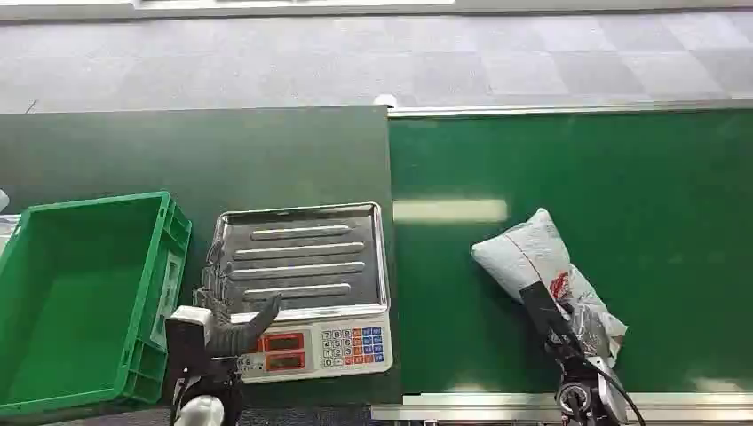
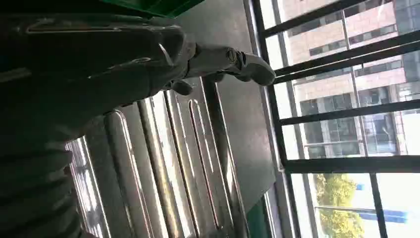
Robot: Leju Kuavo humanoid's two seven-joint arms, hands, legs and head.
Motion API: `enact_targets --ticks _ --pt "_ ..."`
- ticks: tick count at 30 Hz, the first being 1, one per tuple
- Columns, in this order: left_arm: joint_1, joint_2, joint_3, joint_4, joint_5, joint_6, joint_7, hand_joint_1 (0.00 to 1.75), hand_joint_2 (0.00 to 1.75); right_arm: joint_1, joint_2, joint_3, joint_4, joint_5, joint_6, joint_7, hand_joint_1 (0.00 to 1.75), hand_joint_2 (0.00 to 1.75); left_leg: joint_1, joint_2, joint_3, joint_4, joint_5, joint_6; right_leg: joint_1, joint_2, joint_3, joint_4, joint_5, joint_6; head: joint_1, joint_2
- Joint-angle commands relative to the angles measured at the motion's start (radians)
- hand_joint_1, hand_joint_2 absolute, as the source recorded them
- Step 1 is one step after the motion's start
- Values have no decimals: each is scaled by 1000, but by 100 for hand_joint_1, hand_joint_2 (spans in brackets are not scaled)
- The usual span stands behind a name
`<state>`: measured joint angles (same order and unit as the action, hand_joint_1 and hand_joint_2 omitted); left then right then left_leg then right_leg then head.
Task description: Moved the parcel from conveyor to table for the left to box.
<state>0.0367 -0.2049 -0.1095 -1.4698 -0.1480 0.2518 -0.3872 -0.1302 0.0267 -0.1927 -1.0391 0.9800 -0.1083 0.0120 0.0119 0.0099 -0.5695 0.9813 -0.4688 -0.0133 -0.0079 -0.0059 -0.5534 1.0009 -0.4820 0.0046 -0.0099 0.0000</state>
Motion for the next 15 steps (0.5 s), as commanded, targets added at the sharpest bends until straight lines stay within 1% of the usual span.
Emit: enact_targets --ticks 1,15 --pt "6 7 22 0 6 -4 -6 0 175 1 7 40 -54 -14 -25 -56 175 175 0 1 0 0 0 1 0 2 0 -1 0 0 0 0" --pt "6 7 22 0 6 -4 -6 0 175 1 7 40 -54 -14 -25 -56 175 175 -1 0 1 -1 0 1 -1 1 1 -1 0 0 0 0"
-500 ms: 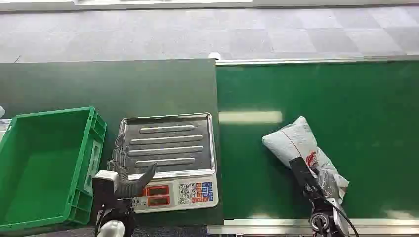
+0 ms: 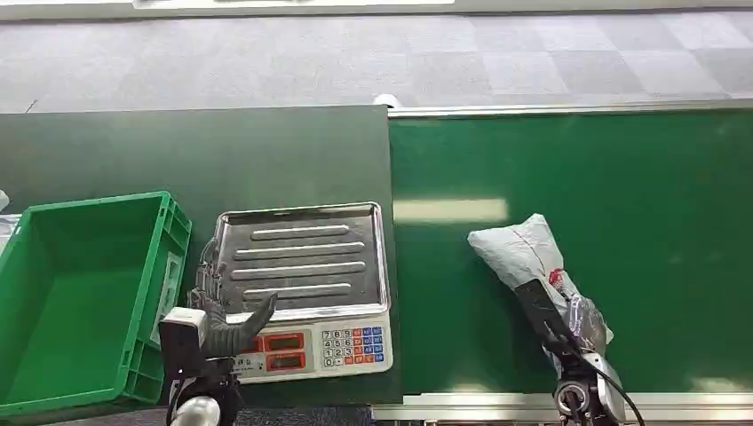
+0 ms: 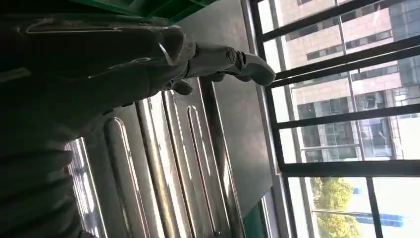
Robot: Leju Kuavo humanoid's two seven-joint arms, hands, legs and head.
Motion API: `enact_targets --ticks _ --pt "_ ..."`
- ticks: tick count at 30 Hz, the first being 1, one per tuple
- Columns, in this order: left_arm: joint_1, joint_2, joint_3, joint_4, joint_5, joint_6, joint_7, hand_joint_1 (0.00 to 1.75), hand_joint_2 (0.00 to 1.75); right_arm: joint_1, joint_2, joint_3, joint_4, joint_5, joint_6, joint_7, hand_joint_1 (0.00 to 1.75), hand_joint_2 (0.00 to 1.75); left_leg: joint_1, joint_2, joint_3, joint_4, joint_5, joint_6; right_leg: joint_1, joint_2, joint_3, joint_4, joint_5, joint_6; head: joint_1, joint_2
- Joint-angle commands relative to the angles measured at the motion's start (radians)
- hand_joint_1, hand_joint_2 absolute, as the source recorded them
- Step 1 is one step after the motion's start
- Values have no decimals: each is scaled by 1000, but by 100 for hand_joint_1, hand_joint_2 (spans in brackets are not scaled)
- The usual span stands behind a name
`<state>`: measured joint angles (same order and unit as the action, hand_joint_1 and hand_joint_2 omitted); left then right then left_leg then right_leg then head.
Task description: Moved the parcel from conveyor to table for the left to box.
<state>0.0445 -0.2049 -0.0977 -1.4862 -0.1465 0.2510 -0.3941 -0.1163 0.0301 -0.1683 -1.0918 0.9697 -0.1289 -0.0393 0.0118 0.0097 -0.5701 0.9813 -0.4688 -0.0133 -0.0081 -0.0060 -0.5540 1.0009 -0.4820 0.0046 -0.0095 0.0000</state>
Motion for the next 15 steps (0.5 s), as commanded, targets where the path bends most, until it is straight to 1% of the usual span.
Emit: enact_targets --ticks 1,2,3,6,11,14,15 --pt "-1 7 10 16 5 -4 1 0 175 -13 3 15 -2 -3 -5 -5 175 175 0 0 1 -1 0 1 0 1 1 -1 0 0 0 0" --pt "-1 7 10 16 5 -4 1 0 175 -13 3 15 -2 -3 -5 -5 175 175 0 0 1 0 0 0 0 1 0 0 0 0 0 0" --pt "2 1 18 7 15 -2 -18 0 175 -10 10 7 -14 -18 -44 -44 175 175 0 0 1 -1 0 1 0 1 1 -1 0 0 0 0" --pt "7 -5 31 -15 38 8 -54 0 175 1 19 -3 -65 -33 -101 -100 175 175 0 0 1 -1 0 1 0 1 0 -1 0 0 0 0" --pt "11 2 49 -30 90 65 -142 0 175 72 62 -34 -239 -100 -216 -269 175 175 -1 0 0 0 0 0 -1 0 -1 0 0 0 0 0" --pt "10 5 82 -57 118 141 -220 0 175 87 59 -2 -317 -133 -284 -377 175 175 -1 0 -1 0 0 0 -1 1 -1 1 0 0 0 0" --pt "10 6 89 -65 129 152 -231 0 175 84 54 12 -329 -130 -297 -391 175 175 -1 0 0 0 -1 0 0 1 -1 1 -1 0 0 0"
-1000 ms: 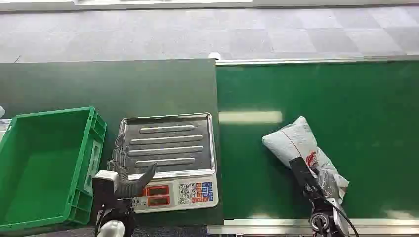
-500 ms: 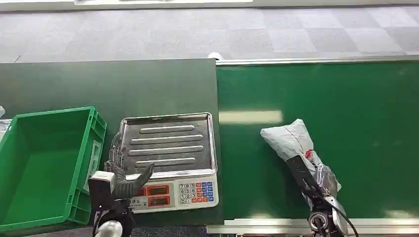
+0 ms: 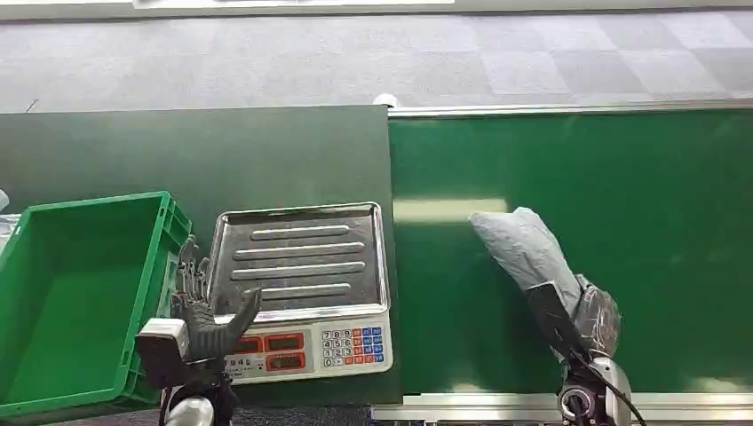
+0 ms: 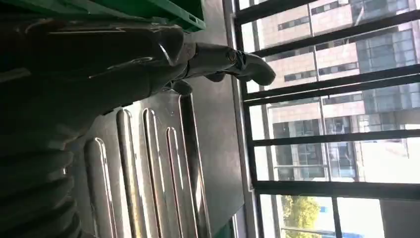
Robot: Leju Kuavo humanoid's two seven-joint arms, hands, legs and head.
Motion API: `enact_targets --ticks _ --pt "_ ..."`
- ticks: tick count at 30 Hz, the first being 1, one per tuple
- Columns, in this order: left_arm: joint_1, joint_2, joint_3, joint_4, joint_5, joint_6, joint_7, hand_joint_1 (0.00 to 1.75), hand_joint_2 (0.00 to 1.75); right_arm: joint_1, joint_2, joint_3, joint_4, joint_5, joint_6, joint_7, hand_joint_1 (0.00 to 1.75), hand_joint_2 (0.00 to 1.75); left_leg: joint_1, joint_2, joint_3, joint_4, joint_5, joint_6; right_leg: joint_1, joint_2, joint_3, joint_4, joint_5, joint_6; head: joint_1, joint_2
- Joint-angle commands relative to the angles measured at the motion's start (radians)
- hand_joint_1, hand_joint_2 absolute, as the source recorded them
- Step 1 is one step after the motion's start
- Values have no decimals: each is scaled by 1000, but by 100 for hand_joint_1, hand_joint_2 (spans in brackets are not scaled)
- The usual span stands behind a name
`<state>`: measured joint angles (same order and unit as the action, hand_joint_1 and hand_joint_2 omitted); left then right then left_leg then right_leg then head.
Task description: Moved the parcel from conveyor to table for the left to box.
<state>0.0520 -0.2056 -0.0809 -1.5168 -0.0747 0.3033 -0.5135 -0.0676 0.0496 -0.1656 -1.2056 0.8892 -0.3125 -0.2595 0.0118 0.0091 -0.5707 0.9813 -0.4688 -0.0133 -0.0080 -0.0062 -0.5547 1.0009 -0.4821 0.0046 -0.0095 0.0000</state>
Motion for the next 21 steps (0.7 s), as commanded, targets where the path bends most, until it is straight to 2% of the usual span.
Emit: enact_targets --ticks 1,4,6,12,16,21 --pt "2 11 79 -44 86 103 -129 0 175 24 27 35 -232 -47 -150 -207 175 175 -1 2 0 0 -1 0 -1 2 -1 1 0 0 0 0" --pt "-11 17 76 -37 123 104 -152 0 175 -22 15 90 -258 -39 -209 -251 175 175 -1 3 -2 0 0 0 -1 3 -2 1 1 0 0 0" --pt "-35 28 49 -6 135 113 -160 0 175 -79 -35 190 -246 -17 -273 -305 175 175 -1 4 -1 0 0 1 -1 4 -2 1 1 0 0 0" --pt "-83 32 12 27 161 171 -185 0 175 -225 -100 493 -113 114 -370 -283 175 175 -1 6 1 -1 1 1 -1 6 -1 0 2 0 0 0" --pt "-120 23 26 22 187 174 -185 0 175 -373 -102 687 22 196 -359 -250 175 175 0 7 1 0 1 1 0 7 -1 0 3 0 0 0" --pt "-123 5 49 0 189 168 -185 0 175 -520 -37 895 316 277 -267 -259 175 175 0 8 3 -1 1 1 1 7 1 -1 3 0 0 0"
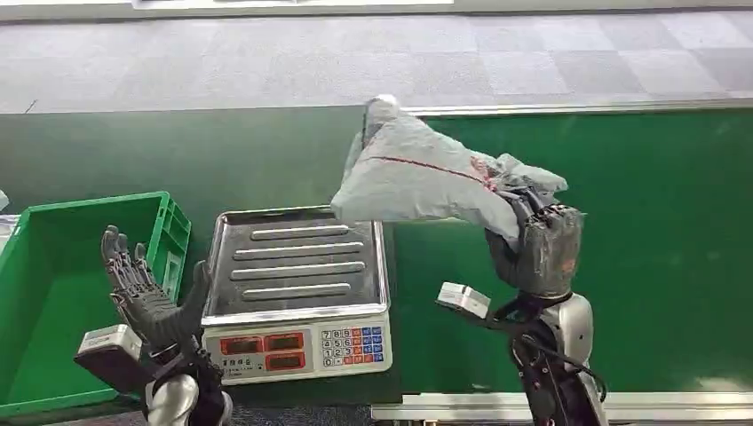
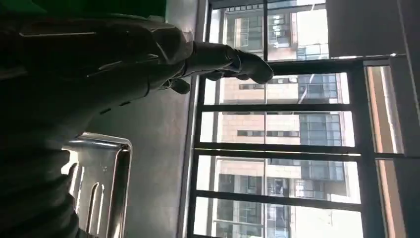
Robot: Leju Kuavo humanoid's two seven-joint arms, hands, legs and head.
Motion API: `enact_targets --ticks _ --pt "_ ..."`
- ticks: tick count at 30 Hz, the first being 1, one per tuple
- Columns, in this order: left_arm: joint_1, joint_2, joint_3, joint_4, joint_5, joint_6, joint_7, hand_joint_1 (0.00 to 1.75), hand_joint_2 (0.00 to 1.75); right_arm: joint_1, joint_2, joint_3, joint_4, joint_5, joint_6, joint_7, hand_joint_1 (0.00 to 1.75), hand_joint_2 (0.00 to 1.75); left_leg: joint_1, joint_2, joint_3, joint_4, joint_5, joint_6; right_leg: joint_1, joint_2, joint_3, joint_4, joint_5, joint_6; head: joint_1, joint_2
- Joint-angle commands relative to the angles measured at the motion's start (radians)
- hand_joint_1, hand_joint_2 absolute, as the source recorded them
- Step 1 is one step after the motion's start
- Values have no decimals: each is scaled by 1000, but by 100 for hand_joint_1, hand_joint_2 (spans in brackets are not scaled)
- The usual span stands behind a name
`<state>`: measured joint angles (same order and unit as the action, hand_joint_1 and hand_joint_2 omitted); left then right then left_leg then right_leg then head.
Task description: Moved the parcel from conveyor to table for the left to box.
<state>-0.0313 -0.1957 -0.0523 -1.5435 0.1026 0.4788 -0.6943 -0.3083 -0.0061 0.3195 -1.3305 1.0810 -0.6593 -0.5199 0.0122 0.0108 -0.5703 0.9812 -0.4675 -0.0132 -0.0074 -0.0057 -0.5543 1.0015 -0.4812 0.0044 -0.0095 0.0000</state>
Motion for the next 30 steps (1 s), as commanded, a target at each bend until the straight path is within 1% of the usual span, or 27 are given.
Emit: enact_targets --ticks 1,2,4,6,7,8,10,12,16,19,20,22,23,24,25,26,27,28,30 --pt "-44 -7 26 26 14 -8 -4 0 175 -320 47 460 538 84 81 -8 175 175 0 4 2 -1 0 0 0 5 1 -1 1 0 0 0" --pt "-49 -8 27 31 16 -12 -4 0 175 -339 62 486 585 84 97 -14 175 175 0 7 4 -2 -1 1 0 8 1 -2 2 0 0 0" --pt "-63 -10 27 43 20 -15 -4 0 175 -363 92 536 665 69 121 -34 175 175 0 4 1 0 0 0 0 4 0 0 1 0 0 0" --pt "-79 -16 26 59 19 -12 -4 0 175 -366 117 588 731 53 173 -56 175 175 0 4 2 -1 0 0 0 5 0 -1 1 0 0 0" --pt "-87 -13 20 70 17 -5 -4 0 175 -371 130 621 777 49 238 -53 175 175 0 3 2 -2 1 1 0 4 1 -2 2 0 0 0" --pt "-90 -13 17 75 17 -2 -4 0 175 -371 136 631 797 50 266 -43 175 175 0 2 2 -1 0 0 0 3 1 -1 1 0 0 0" --pt "-90 -11 14 80 21 4 -4 0 175 -375 150 669 878 57 362 6 175 175 0 0 2 -2 1 1 0 2 2 -2 1 0 0 0" --pt "-90 -11 13 81 24 4 -4 0 175 -377 150 672 905 47 383 25 175 175 0 0 2 -1 0 0 0 1 1 -1 0 0 0 0" --pt "-86 -11 12 81 25 7 -4 0 175 -380 143 669 925 32 353 27 175 175 0 -2 2 -2 1 1 0 -1 2 -2 1 0 0 0" --pt "-79 -12 10 77 21 9 -4 0 175 -388 144 657 916 12 291 59 175 175 0 -1 3 -2 1 1 0 -1 2 -2 1 0 0 0" --pt "-76 -13 12 75 22 11 -4 0 175 -387 142 636 898 -4 229 83 175 175 0 -1 3 -1 1 1 -1 0 2 -1 0 0 0 0" --pt "-72 -13 14 71 22 10 -4 0 175 -393 140 623 878 -18 220 88 175 175 0 -1 3 -2 2 1 0 0 2 -1 1 0 0 0" --pt "-71 -15 18 66 24 10 -4 0 175 -391 133 595 849 -41 170 97 175 175 -1 -1 2 -1 1 1 -1 0 2 0 1 0 0 0" --pt "-71 -14 18 66 24 9 -4 0 175 -398 132 594 846 -41 177 97 175 175 -1 0 2 0 1 1 -1 1 1 0 0 0 0 0" --pt "-73 -14 20 68 24 9 -4 0 175 -390 122 570 809 -68 167 90 33 175 -1 -1 2 -1 2 1 -1 0 1 -1 1 0 0 0" --pt "-77 -15 20 73 26 7 -4 0 175 -384 114 552 781 -85 135 81 10 175 -1 0 2 0 1 1 -1 1 1 0 1 0 0 0" --pt "-78 -15 20 75 25 6 -4 0 175 -382 112 545 772 -95 131 76 10 175 -1 -1 2 0 1 1 -1 0 1 0 0 0 0 0" --pt "-84 -16 19 83 24 5 -4 0 175 -377 108 528 752 -121 132 62 0 175 0 -1 1 0 1 1 -1 0 1 0 0 0 0 0" --pt "-97 -19 17 101 20 1 -4 0 175 -343 86 488 681 -194 135 0 0 175 -1 -2 1 0 1 1 -1 -1 2 0 0 0 0 0"
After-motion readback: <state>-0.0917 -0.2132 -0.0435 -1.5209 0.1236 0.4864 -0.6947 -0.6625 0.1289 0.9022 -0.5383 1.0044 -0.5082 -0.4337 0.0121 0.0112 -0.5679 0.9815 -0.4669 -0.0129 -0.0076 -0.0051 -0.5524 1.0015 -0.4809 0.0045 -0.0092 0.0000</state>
